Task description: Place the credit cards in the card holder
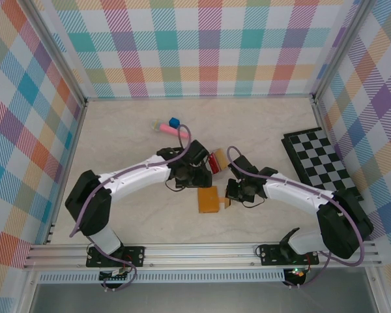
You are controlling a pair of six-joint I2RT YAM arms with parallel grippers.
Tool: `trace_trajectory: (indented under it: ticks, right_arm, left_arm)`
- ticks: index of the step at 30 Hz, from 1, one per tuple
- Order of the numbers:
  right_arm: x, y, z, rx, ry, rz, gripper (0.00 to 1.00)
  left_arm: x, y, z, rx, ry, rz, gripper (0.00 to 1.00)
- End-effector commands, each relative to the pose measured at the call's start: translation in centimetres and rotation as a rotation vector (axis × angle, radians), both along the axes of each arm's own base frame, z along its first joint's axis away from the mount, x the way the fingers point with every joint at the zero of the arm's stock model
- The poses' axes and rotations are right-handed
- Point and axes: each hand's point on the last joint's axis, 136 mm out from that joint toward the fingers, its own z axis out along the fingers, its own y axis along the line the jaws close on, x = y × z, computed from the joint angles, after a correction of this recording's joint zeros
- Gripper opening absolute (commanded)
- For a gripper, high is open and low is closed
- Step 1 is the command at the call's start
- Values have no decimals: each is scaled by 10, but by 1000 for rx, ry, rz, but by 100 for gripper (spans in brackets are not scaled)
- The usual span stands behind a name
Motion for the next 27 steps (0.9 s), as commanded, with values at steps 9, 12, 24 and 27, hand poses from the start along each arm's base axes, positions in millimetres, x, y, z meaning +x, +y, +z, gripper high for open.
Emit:
trace_trajectory:
  ticks: [9, 12, 24, 27]
  right_arm:
    - [-13, -21, -14, 37, 34, -56, 6]
    - [-12, -23, -17, 37, 14, -61, 5]
    - [-18, -30, -33, 26, 33, -73, 5]
    - [-18, -30, -34, 25, 35, -73, 5]
  left_arm:
    - [-21, -27, -29, 195, 43, -34, 84]
    - [-19, -31, -37, 216, 52, -1, 88]
    - [-14, -35, -68, 314, 87, 70, 90]
    - [-13, -39, -75, 318, 98, 75, 90]
